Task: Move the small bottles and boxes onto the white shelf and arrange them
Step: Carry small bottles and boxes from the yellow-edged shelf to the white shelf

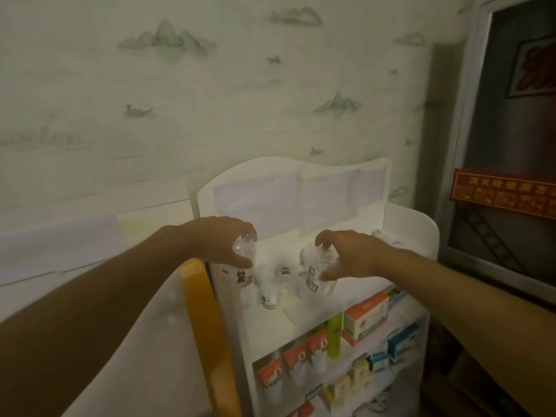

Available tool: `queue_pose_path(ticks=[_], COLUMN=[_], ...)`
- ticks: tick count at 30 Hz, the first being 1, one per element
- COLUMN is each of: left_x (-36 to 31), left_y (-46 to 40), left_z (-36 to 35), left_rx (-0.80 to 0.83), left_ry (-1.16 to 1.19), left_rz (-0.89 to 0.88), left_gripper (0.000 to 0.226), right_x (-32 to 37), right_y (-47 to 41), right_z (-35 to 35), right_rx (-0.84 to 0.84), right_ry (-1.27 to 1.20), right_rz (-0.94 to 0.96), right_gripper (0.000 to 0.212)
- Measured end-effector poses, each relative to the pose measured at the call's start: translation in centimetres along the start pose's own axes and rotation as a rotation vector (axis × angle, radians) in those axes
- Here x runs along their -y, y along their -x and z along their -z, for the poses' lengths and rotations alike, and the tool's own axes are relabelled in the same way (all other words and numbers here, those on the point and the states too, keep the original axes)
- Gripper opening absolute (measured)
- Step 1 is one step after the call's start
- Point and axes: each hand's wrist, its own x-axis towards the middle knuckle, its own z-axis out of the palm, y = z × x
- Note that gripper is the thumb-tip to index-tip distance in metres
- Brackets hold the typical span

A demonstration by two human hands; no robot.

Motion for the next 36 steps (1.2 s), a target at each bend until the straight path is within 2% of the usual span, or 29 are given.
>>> queue_pose_path(ticks=[12, 19, 29, 36], left_x=[-1.2, -2.4, -6.9, -7.3], left_y=[-15.7, -24.3, -30.6, -33.4], left_z=[-7.5, -9.8, -15.9, -18.7], left_rx=[0.100, 0.142, 0.243, 0.161], left_ry=[0.092, 0.111, 0.114, 0.059], left_rz=[-0.083, -0.163, -0.230, -0.147], left_gripper=[0.065, 0.067, 0.073, 0.072], right_x=[-11.0, -17.0, -24.5, -31.6], right_y=[-7.7, -12.3, -15.0, -16.9], right_z=[-6.1, -5.7, -7.2, -8.5], right_rx=[0.130, 0.143, 0.172, 0.222], right_ry=[-0.001, 0.033, 0.023, 0.026], right_rz=[-0.095, -0.125, -0.175, -0.173], right_gripper=[0.071, 0.071, 0.069, 0.070])
